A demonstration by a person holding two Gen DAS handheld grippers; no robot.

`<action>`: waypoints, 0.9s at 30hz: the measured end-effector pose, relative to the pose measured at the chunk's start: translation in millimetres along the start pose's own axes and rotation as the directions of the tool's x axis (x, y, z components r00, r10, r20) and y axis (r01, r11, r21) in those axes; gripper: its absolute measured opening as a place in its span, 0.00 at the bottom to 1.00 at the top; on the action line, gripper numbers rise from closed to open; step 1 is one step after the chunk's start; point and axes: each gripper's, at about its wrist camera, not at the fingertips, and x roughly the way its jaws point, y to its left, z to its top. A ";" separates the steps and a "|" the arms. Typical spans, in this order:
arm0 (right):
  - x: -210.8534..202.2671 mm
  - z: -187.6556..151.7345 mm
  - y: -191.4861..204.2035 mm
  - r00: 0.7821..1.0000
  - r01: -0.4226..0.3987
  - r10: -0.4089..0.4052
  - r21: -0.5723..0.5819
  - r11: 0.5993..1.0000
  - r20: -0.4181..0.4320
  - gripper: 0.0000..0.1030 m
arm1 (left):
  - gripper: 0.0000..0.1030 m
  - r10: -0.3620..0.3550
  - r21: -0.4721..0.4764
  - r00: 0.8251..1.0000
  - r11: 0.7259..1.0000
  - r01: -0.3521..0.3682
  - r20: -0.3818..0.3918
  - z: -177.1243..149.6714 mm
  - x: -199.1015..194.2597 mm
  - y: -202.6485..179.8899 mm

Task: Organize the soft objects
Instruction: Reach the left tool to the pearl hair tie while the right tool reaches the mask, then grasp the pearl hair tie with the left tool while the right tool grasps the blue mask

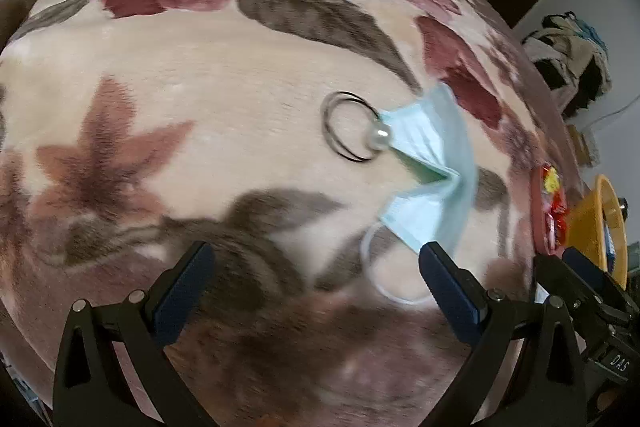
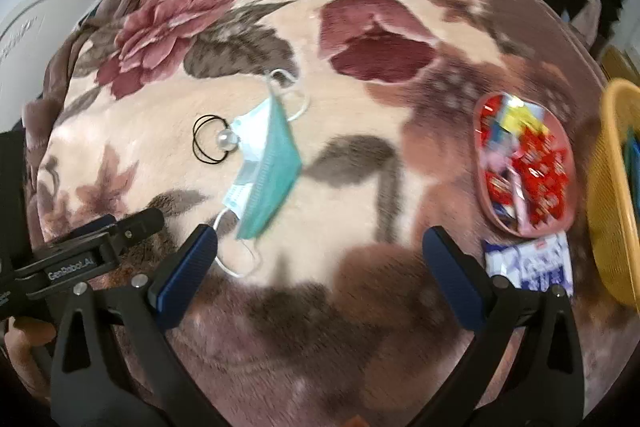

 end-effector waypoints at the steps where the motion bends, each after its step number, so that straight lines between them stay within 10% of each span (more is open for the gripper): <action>1: 5.3 2.6 5.1 1.000 -0.007 0.006 -0.018 1.000 -0.008 1.00 | 0.99 0.003 -0.003 1.000 1.000 -0.003 0.001 1.5 0.8 3.5; 15: 72.7 39.3 42.0 0.991 -0.073 0.056 -0.143 0.987 -0.117 0.95 | 0.99 0.031 -0.059 0.999 0.998 -0.032 -0.015 11.8 14.7 46.0; 20: 91.5 46.3 48.5 0.988 -0.068 0.045 -0.159 0.985 -0.147 0.76 | 0.99 0.033 -0.066 0.999 0.997 -0.035 -0.022 13.2 17.8 52.5; 24: 98.4 44.4 48.5 0.987 -0.045 0.018 -0.167 0.985 -0.160 0.27 | 0.99 0.035 -0.060 0.999 0.998 -0.037 -0.026 13.4 19.2 53.5; 27: 90.7 45.7 37.1 0.990 -0.065 0.050 -0.106 0.992 -0.134 0.20 | 0.99 0.035 -0.055 0.999 0.998 -0.036 -0.029 14.3 20.8 52.8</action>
